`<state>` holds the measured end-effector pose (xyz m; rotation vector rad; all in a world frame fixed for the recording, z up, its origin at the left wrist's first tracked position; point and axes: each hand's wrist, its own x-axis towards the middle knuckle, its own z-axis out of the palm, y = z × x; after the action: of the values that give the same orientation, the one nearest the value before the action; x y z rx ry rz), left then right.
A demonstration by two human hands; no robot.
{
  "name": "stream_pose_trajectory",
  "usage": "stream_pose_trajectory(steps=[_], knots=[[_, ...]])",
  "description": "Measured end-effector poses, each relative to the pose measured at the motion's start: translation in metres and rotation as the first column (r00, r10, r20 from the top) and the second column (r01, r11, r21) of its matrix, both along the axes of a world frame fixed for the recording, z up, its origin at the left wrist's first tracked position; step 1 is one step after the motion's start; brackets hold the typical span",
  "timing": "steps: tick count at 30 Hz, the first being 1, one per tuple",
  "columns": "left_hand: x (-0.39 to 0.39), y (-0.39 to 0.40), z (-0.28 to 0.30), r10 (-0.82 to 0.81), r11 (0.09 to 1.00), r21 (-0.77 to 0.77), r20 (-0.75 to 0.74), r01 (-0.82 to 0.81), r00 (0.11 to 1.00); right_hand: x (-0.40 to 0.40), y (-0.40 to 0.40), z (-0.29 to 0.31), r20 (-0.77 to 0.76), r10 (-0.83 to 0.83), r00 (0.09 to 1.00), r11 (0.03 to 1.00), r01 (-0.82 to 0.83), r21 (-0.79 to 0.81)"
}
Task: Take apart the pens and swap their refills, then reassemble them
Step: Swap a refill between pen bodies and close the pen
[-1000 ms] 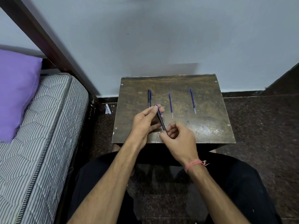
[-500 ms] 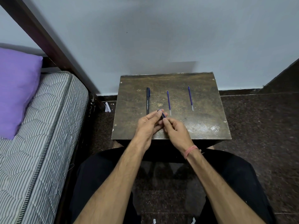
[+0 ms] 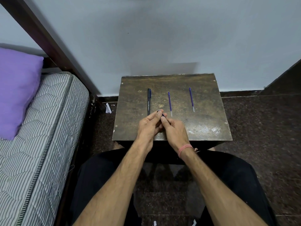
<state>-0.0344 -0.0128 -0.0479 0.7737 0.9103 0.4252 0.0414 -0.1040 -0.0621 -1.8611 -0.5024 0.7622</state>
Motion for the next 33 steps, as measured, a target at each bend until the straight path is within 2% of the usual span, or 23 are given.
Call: stream_pose_trajectory(steps=[2, 4, 10, 14, 16, 18, 20, 21, 24, 26, 28, 33], knots=[[0.002, -0.001, 0.001, 0.038, 0.999, 0.002, -0.017, -0.038, 0.999, -0.004, 0.004, 0.001, 0.156, 0.005, 0.988, 0.996, 0.009, -0.093], [0.002, -0.002, 0.002, 0.085, 0.996, -0.015, 0.003, -0.085, 0.996, -0.009, 0.006, 0.002, 0.245, 0.004, 0.969, 0.987, 0.035, -0.154], [0.002, 0.002, 0.012, 0.069, 0.994, 0.086, 0.033, -0.072, 0.997, -0.014, 0.005, 0.01, 0.297, -0.027, 0.955, 0.983, 0.08, -0.167], [0.009, 0.017, 0.027, 0.229, 0.969, 0.069, 0.117, -0.238, 0.966, -0.008, -0.001, 0.01, 0.34, 0.026, 0.94, 0.983, 0.038, -0.181], [0.006, 0.03, 0.032, 0.326, 0.944, 0.01, 0.123, -0.33, 0.937, -0.005, -0.005, 0.01, 0.253, 0.024, 0.967, 0.993, 0.006, -0.118], [0.001, 0.037, 0.032, 0.345, 0.938, -0.054, 0.07, -0.342, 0.936, 0.0, -0.005, 0.012, 0.014, -0.014, 1.0, 1.0, 0.014, -0.016], [-0.004, 0.034, 0.027, 0.253, 0.966, -0.047, -0.008, -0.253, 0.967, 0.004, -0.001, 0.012, -0.283, -0.002, 0.959, 0.994, 0.032, 0.102], [-0.007, 0.03, 0.023, 0.183, 0.983, -0.024, -0.033, -0.184, 0.983, 0.005, 0.001, 0.011, -0.371, 0.033, 0.928, 0.988, 0.026, 0.153], [-0.011, 0.021, 0.01, -0.063, 0.995, 0.079, -0.074, 0.068, 0.995, 0.007, 0.003, 0.008, -0.465, 0.145, 0.873, 0.973, -0.041, 0.226], [-0.015, 0.017, 0.002, -0.197, 0.971, 0.128, -0.038, 0.201, 0.98, 0.009, 0.002, 0.008, -0.49, 0.21, 0.846, 0.967, -0.107, 0.229], [-0.019, 0.016, -0.002, -0.258, 0.958, 0.136, 0.033, 0.251, 0.966, 0.012, 0.0, 0.01, -0.519, 0.248, 0.818, 0.963, -0.148, 0.227], [-0.026, 0.019, -0.007, -0.278, 0.956, 0.135, 0.136, 0.26, 0.951, 0.018, -0.004, 0.017, -0.593, 0.306, 0.745, 0.951, -0.209, 0.229]])
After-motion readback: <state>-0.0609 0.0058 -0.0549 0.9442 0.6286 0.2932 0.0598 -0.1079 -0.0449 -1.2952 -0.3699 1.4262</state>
